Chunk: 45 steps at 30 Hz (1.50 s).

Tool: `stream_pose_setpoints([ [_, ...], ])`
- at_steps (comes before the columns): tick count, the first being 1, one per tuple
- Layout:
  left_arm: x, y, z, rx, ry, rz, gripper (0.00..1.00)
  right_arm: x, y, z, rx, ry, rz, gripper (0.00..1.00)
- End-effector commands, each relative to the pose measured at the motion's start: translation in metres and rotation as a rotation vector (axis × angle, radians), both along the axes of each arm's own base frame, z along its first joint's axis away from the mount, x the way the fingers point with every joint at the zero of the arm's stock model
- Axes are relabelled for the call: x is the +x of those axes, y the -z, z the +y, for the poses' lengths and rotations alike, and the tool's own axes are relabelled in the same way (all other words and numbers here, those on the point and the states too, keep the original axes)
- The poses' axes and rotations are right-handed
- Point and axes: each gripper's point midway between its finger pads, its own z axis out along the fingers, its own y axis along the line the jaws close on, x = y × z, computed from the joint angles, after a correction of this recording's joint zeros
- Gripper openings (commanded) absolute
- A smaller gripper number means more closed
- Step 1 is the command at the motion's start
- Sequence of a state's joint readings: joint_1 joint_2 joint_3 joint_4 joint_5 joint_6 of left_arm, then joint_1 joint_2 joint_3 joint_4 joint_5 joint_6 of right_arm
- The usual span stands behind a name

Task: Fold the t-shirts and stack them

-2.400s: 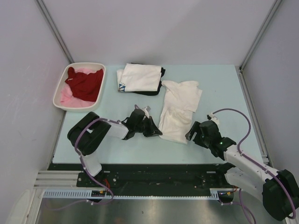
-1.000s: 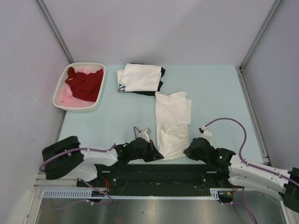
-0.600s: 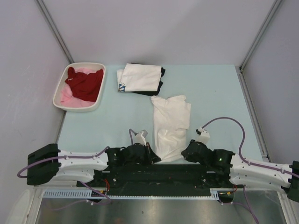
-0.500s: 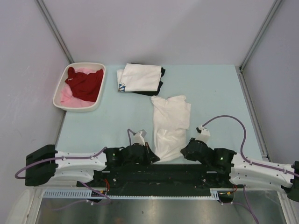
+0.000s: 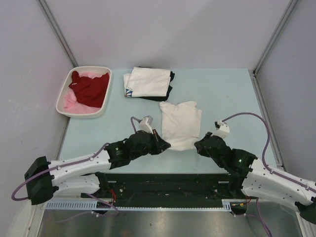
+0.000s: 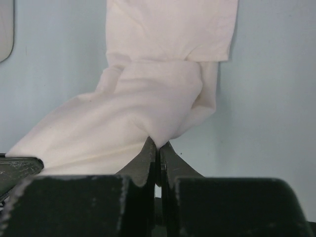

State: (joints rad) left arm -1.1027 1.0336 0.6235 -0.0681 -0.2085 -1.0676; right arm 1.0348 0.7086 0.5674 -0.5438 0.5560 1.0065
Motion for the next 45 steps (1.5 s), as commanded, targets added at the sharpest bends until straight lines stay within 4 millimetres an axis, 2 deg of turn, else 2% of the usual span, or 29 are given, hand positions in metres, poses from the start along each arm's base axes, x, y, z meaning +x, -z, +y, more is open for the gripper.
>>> stream_pose_setpoints([
  [1, 0.026, -0.017, -0.006, -0.012, 0.027, -0.063, 0.0, 0.034, -0.02, -0.008, 0.003, 0.053, -0.052, 0.0],
  [3, 0.038, -0.017, -0.007, -0.02, 0.025, -0.057, 0.0, 0.042, -0.018, -0.003, 0.024, 0.035, -0.042, 0.0],
  [5, 0.054, -0.016, -0.007, -0.02, 0.003, -0.054, 0.0, 0.058, -0.018, -0.008, 0.022, 0.052, -0.046, 0.0],
  [6, 0.056, -0.016, -0.008, -0.026, 0.015, -0.054, 0.0, 0.064, -0.022, -0.001, 0.059, 0.026, -0.05, 0.0],
  [8, 0.071, -0.009, -0.007, -0.029, -0.009, -0.04, 0.0, 0.079, -0.023, -0.007, 0.072, 0.044, -0.048, 0.0],
  [10, 0.078, -0.006, -0.012, -0.05, 0.015, -0.018, 0.0, 0.091, -0.018, 0.001, 0.083, 0.025, -0.027, 0.0],
  [15, 0.115, -0.006, -0.011, -0.067, 0.001, -0.005, 0.0, 0.125, -0.011, 0.008, 0.094, 0.021, -0.026, 0.0],
  [18, 0.138, -0.003, -0.012, -0.073, -0.005, 0.011, 0.0, 0.148, -0.02, 0.008, 0.12, 0.033, -0.051, 0.0],
  [19, 0.146, 0.0, -0.019, -0.084, 0.013, 0.025, 0.0, 0.155, -0.013, 0.007, 0.108, 0.038, -0.034, 0.0],
  [20, 0.156, 0.001, -0.016, -0.092, 0.002, 0.032, 0.0, 0.166, -0.025, 0.011, 0.132, 0.032, -0.064, 0.0],
  [21, 0.162, 0.0, -0.019, -0.104, 0.013, 0.032, 0.0, 0.175, -0.025, 0.004, 0.129, 0.048, -0.068, 0.0],
  [22, 0.172, 0.001, -0.024, -0.109, 0.017, 0.037, 0.0, 0.182, -0.018, 0.004, 0.121, 0.055, -0.051, 0.0],
  [24, 0.186, 0.003, -0.022, -0.116, 0.005, 0.044, 0.0, 0.198, -0.029, 0.004, 0.136, 0.051, -0.076, 0.0],
  [25, 0.196, 0.004, -0.023, -0.12, 0.0, 0.048, 0.0, 0.207, -0.019, 0.0, 0.127, 0.064, -0.054, 0.0],
  [27, 0.209, 0.005, -0.019, -0.126, -0.015, 0.054, 0.0, 0.222, -0.025, 0.0, 0.132, 0.069, -0.07, 0.0],
  [28, 0.216, 0.008, -0.021, -0.128, -0.018, 0.058, 0.0, 0.228, -0.023, -0.005, 0.125, 0.081, -0.069, 0.0],
  [29, 0.223, 0.01, -0.017, -0.129, -0.029, 0.064, 0.0, 0.232, -0.012, -0.001, 0.132, 0.057, -0.042, 0.0],
  [30, 0.228, 0.02, -0.017, -0.123, -0.035, 0.088, 0.0, 0.238, -0.011, -0.001, 0.134, 0.06, -0.041, 0.0],
  [31, 0.236, 0.018, -0.017, -0.136, -0.034, 0.08, 0.0, 0.244, -0.012, -0.001, 0.14, 0.058, -0.045, 0.0],
  [35, 0.26, 0.026, -0.008, -0.139, -0.071, 0.096, 0.0, 0.266, 0.004, 0.004, 0.147, 0.051, -0.021, 0.0],
  [36, 0.265, 0.036, -0.006, -0.13, -0.08, 0.114, 0.0, 0.269, 0.017, 0.005, 0.141, 0.049, 0.004, 0.0],
  [38, 0.278, 0.034, -0.003, -0.132, -0.089, 0.109, 0.0, 0.28, 0.019, 0.005, 0.146, 0.055, 0.0, 0.0],
  [39, 0.282, 0.044, -0.001, -0.125, -0.095, 0.127, 0.0, 0.284, 0.033, 0.005, 0.139, 0.06, 0.024, 0.0],
  [40, 0.292, 0.042, 0.002, -0.126, -0.11, 0.122, 0.06, 0.288, 0.036, 0.006, 0.141, 0.062, 0.029, 0.0],
  [41, 0.297, 0.045, 0.004, -0.125, -0.118, 0.124, 0.17, 0.297, 0.034, 0.007, 0.145, 0.069, 0.013, 0.07],
  [42, 0.302, 0.055, 0.005, -0.117, -0.129, 0.138, 0.35, 0.303, 0.048, 0.006, 0.136, 0.082, 0.035, 0.41],
  [43, 0.316, 0.049, 0.01, -0.124, -0.152, 0.118, 0.81, 0.309, 0.052, 0.003, 0.133, 0.094, 0.037, 0.57],
  [44, 0.325, 0.048, 0.013, -0.125, -0.166, 0.114, 0.99, 0.319, 0.045, 0.001, 0.14, 0.105, 0.0, 0.73],
  [45, 0.331, 0.055, 0.017, -0.108, -0.177, 0.137, 1.0, 0.325, 0.044, -0.004, 0.131, 0.121, -0.021, 0.99],
])
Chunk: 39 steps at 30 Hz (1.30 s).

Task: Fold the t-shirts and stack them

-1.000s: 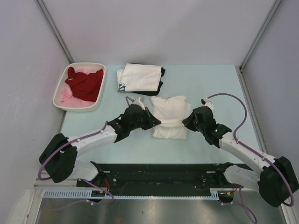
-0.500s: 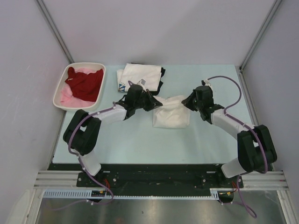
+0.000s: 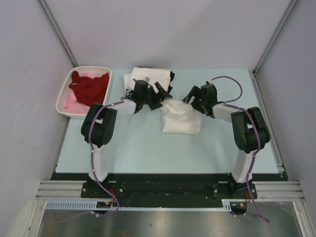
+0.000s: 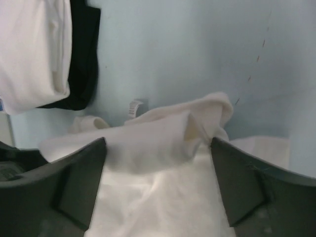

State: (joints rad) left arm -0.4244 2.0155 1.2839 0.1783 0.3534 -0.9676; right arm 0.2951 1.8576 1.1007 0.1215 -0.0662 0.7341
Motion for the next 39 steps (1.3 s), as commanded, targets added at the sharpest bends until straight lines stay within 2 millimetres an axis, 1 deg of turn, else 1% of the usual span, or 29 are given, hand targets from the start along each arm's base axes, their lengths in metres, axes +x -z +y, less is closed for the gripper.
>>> stream_pose_setpoints([
  [1, 0.054, -0.036, 0.013, -0.011, -0.042, -0.096, 1.0, 0.044, -0.037, -0.011, -0.005, 0.058, -0.168, 1.0],
  [3, 0.056, -0.056, 0.018, 0.022, -0.039, -0.126, 1.0, 0.045, -0.051, -0.026, -0.077, 0.102, -0.204, 1.0],
  [4, 0.052, -0.064, 0.019, 0.054, -0.026, -0.158, 1.0, 0.04, -0.074, -0.03, -0.098, 0.106, -0.24, 1.0],
  [5, 0.042, -0.089, 0.022, 0.059, -0.026, -0.194, 1.0, 0.032, -0.079, -0.038, -0.151, 0.138, -0.232, 1.0],
  [6, 0.027, -0.082, 0.026, 0.079, -0.021, -0.181, 1.0, 0.022, -0.081, -0.037, -0.193, 0.128, -0.229, 1.0],
  [7, 0.011, -0.079, 0.025, 0.106, -0.006, -0.166, 1.0, 0.01, -0.096, -0.042, -0.222, 0.145, -0.235, 1.0],
  [8, -0.005, -0.098, 0.029, 0.109, -0.012, -0.193, 1.0, 0.002, -0.1, -0.043, -0.242, 0.147, -0.233, 0.99],
  [9, -0.027, -0.075, 0.033, 0.137, -0.002, -0.144, 1.0, -0.007, -0.099, -0.043, -0.258, 0.143, -0.228, 1.0],
  [10, -0.045, -0.072, 0.027, 0.142, 0.016, -0.137, 1.0, -0.024, -0.094, -0.039, -0.291, 0.115, -0.197, 1.0],
  [11, -0.06, -0.085, 0.029, 0.138, 0.009, -0.165, 1.0, -0.034, -0.109, -0.037, -0.284, 0.105, -0.223, 1.0],
  [12, -0.083, -0.058, 0.034, 0.171, 0.016, -0.114, 1.0, -0.043, -0.114, -0.033, -0.287, 0.085, -0.229, 1.0],
  [13, -0.102, -0.052, 0.028, 0.18, 0.029, -0.102, 1.0, -0.06, -0.107, -0.023, -0.321, 0.016, -0.209, 1.0],
  [14, -0.113, -0.059, 0.032, 0.174, 0.007, -0.13, 1.0, -0.07, -0.117, -0.014, -0.326, -0.039, -0.229, 1.0],
  [15, -0.14, -0.026, 0.041, 0.203, 0.018, -0.065, 1.0, -0.08, -0.115, -0.008, -0.346, -0.089, -0.223, 1.0],
  [16, -0.155, -0.022, 0.036, 0.164, 0.012, -0.051, 1.0, -0.092, -0.108, -0.006, -0.383, -0.134, -0.19, 0.99],
  [17, -0.161, -0.034, 0.034, 0.103, 0.002, -0.097, 1.0, -0.105, -0.11, 0.002, -0.421, -0.203, -0.198, 1.0],
  [18, -0.184, -0.002, 0.045, 0.111, 0.006, -0.034, 1.0, -0.113, -0.106, 0.003, -0.446, -0.239, -0.185, 1.0],
  [19, -0.193, 0.002, 0.046, 0.079, -0.011, -0.013, 1.0, -0.124, -0.099, 0.002, -0.479, -0.273, -0.148, 1.0],
  [20, -0.196, -0.005, 0.046, 0.034, -0.017, -0.052, 1.0, -0.132, -0.095, 0.005, -0.517, -0.327, -0.145, 1.0],
  [21, -0.208, 0.014, 0.055, 0.048, -0.025, -0.018, 1.0, -0.138, -0.091, 0.009, -0.543, -0.373, -0.138, 1.0],
  [24, -0.218, 0.025, 0.069, 0.059, -0.063, -0.017, 1.0, -0.162, -0.073, 0.017, -0.717, -0.51, -0.119, 1.0],
  [25, -0.22, 0.027, 0.073, 0.061, -0.073, -0.014, 1.0, -0.168, -0.068, 0.013, -0.794, -0.528, -0.105, 1.0],
  [26, -0.22, 0.021, 0.075, 0.052, -0.077, -0.038, 1.0, -0.179, -0.064, 0.025, -0.854, -0.592, -0.123, 1.0],
  [27, -0.222, 0.025, 0.079, 0.063, -0.088, -0.031, 1.0, -0.18, -0.058, 0.019, -0.944, -0.583, -0.112, 1.0],
  [30, -0.221, 0.026, 0.094, 0.083, -0.141, -0.022, 1.0, -0.191, -0.052, 0.027, -1.128, -0.65, -0.149, 1.0],
  [31, -0.221, 0.023, 0.096, 0.075, -0.145, -0.023, 1.0, -0.19, -0.044, 0.027, -1.187, -0.651, -0.143, 1.0],
  [33, -0.218, 0.025, 0.108, 0.093, -0.175, -0.012, 1.0, -0.186, -0.046, 0.027, -1.341, -0.673, -0.193, 1.0],
  [36, -0.218, 0.025, 0.115, 0.086, -0.17, -0.01, 1.0, -0.177, -0.049, 0.027, -1.461, -0.664, -0.247, 1.0],
  [39, -0.226, 0.028, 0.113, 0.075, -0.142, 0.001, 1.0, -0.159, -0.074, 0.049, -1.337, -0.604, -0.38, 1.0],
])
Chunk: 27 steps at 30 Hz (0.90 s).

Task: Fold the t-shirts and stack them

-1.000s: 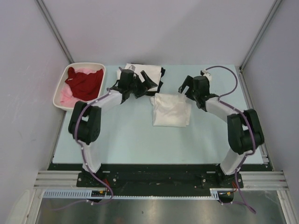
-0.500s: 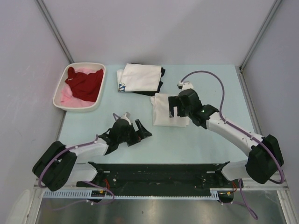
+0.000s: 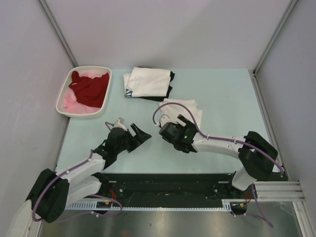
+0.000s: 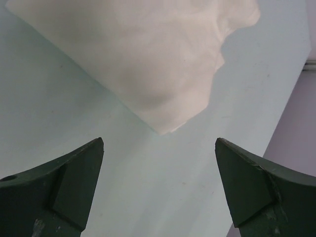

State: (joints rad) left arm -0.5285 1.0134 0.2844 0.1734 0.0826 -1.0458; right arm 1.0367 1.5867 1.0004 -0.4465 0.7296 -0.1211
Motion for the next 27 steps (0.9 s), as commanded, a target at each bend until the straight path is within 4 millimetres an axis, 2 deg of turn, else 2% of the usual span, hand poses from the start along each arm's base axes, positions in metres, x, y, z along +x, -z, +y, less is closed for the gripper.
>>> stream_pose_setpoints([
  [1, -0.01, 0.002, 0.0, -0.028, 0.034, -0.002, 1.0, 0.041, -0.059, 0.009, 0.131, 0.023, -0.221, 1.0],
  [3, -0.018, 0.008, -0.001, -0.051, 0.047, 0.016, 1.0, 0.054, -0.084, 0.014, 0.326, 0.052, -0.243, 1.0],
  [4, -0.019, 0.007, -0.002, -0.061, 0.055, 0.003, 1.0, 0.069, -0.095, 0.005, 0.394, 0.106, -0.256, 1.0],
  [7, -0.025, 0.008, -0.003, -0.063, 0.085, 0.008, 1.0, 0.089, -0.102, 0.004, 0.562, 0.188, -0.243, 1.0],
  [8, -0.026, 0.008, -0.004, -0.062, 0.092, 0.009, 1.0, 0.102, -0.103, -0.005, 0.607, 0.243, -0.249, 1.0],
  [9, -0.028, 0.008, -0.005, -0.065, 0.106, 0.01, 1.0, 0.109, -0.092, -0.001, 0.619, 0.249, -0.229, 1.0],
  [11, -0.029, 0.006, -0.006, -0.067, 0.116, 0.003, 1.0, 0.126, -0.079, -0.008, 0.668, 0.316, -0.213, 1.0],
  [12, -0.029, 0.004, -0.006, -0.066, 0.119, -0.003, 1.0, 0.132, -0.061, 0.0, 0.687, 0.314, -0.167, 1.0],
  [15, -0.027, 0.001, -0.005, -0.05, 0.12, -0.017, 1.0, 0.145, -0.039, 0.007, 0.764, 0.356, -0.132, 1.0],
  [16, -0.026, 0.0, -0.004, -0.042, 0.118, -0.019, 1.0, 0.145, -0.023, 0.011, 0.764, 0.37, -0.103, 1.0],
  [19, -0.024, 0.001, -0.002, -0.019, 0.117, -0.029, 1.0, 0.145, 0.001, 0.021, 0.82, 0.418, -0.046, 1.0],
  [25, -0.026, 0.008, -0.003, -0.02, 0.122, -0.004, 1.0, 0.134, 0.024, 0.041, 0.843, 0.407, 0.039, 1.0],
  [27, -0.027, 0.01, -0.004, -0.023, 0.13, 0.001, 1.0, 0.125, 0.045, 0.038, 0.798, 0.431, 0.085, 1.0],
])
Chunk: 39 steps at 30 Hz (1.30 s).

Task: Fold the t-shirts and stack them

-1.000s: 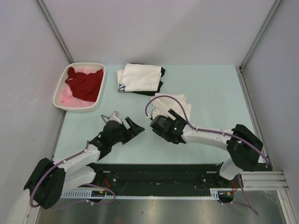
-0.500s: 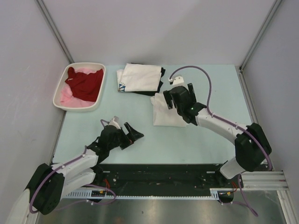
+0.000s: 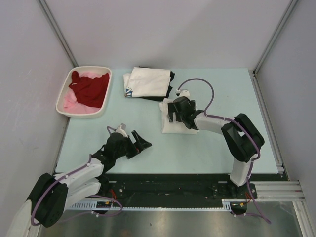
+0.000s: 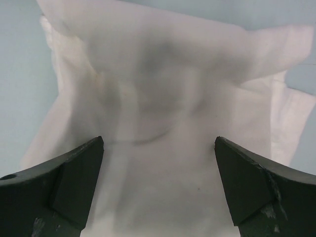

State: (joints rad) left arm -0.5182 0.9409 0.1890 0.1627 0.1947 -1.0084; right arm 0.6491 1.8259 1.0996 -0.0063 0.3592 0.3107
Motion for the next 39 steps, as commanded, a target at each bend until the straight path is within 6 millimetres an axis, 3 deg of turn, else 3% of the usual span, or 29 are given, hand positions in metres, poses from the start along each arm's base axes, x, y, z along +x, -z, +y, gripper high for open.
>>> stream_pose_setpoints([
  [1, 0.006, -0.008, -0.006, -0.014, 0.024, -0.034, 1.0, -0.008, 0.013, 0.021, 0.059, -0.01, 0.04, 1.0],
  [5, 0.005, -0.008, -0.008, -0.027, 0.032, -0.03, 1.0, -0.034, 0.06, 0.014, -0.023, -0.016, 0.173, 1.0],
  [10, 0.004, -0.008, -0.006, -0.025, 0.025, -0.029, 1.0, -0.065, 0.094, 0.01, -0.038, -0.021, 0.294, 1.0],
  [11, 0.004, -0.008, -0.006, -0.025, 0.023, -0.027, 1.0, -0.078, 0.103, 0.006, -0.056, -0.024, 0.328, 1.0],
  [13, 0.003, -0.009, -0.005, -0.026, 0.021, -0.028, 1.0, -0.091, 0.102, 0.007, -0.038, -0.022, 0.339, 1.0],
  [14, 0.003, -0.009, -0.005, -0.025, 0.02, -0.028, 1.0, -0.11, 0.111, 0.003, -0.057, -0.038, 0.363, 1.0],
  [17, 0.002, -0.011, -0.003, -0.025, 0.015, -0.035, 1.0, -0.137, 0.113, 0.004, -0.041, -0.039, 0.401, 1.0],
  [18, 0.002, -0.012, -0.002, -0.024, 0.012, -0.037, 1.0, -0.157, 0.119, 0.003, -0.05, -0.049, 0.426, 1.0],
  [24, 0.001, -0.013, -0.003, -0.031, 0.013, -0.034, 1.0, -0.226, 0.12, 0.005, -0.102, -0.108, 0.485, 1.0],
  [28, -0.002, -0.016, -0.002, -0.043, 0.005, -0.036, 1.0, -0.26, 0.109, 0.002, -0.122, -0.123, 0.493, 1.0],
  [31, -0.003, -0.019, 0.0, -0.049, 0.0, -0.048, 1.0, -0.267, 0.094, 0.0, -0.136, -0.136, 0.437, 1.0],
  [33, -0.003, -0.021, 0.001, -0.051, -0.003, -0.058, 1.0, -0.257, 0.081, 0.001, -0.129, -0.136, 0.376, 1.0],
  [39, 0.001, -0.021, 0.0, -0.018, 0.006, -0.047, 1.0, -0.186, 0.03, 0.007, -0.068, -0.119, 0.229, 1.0],
])
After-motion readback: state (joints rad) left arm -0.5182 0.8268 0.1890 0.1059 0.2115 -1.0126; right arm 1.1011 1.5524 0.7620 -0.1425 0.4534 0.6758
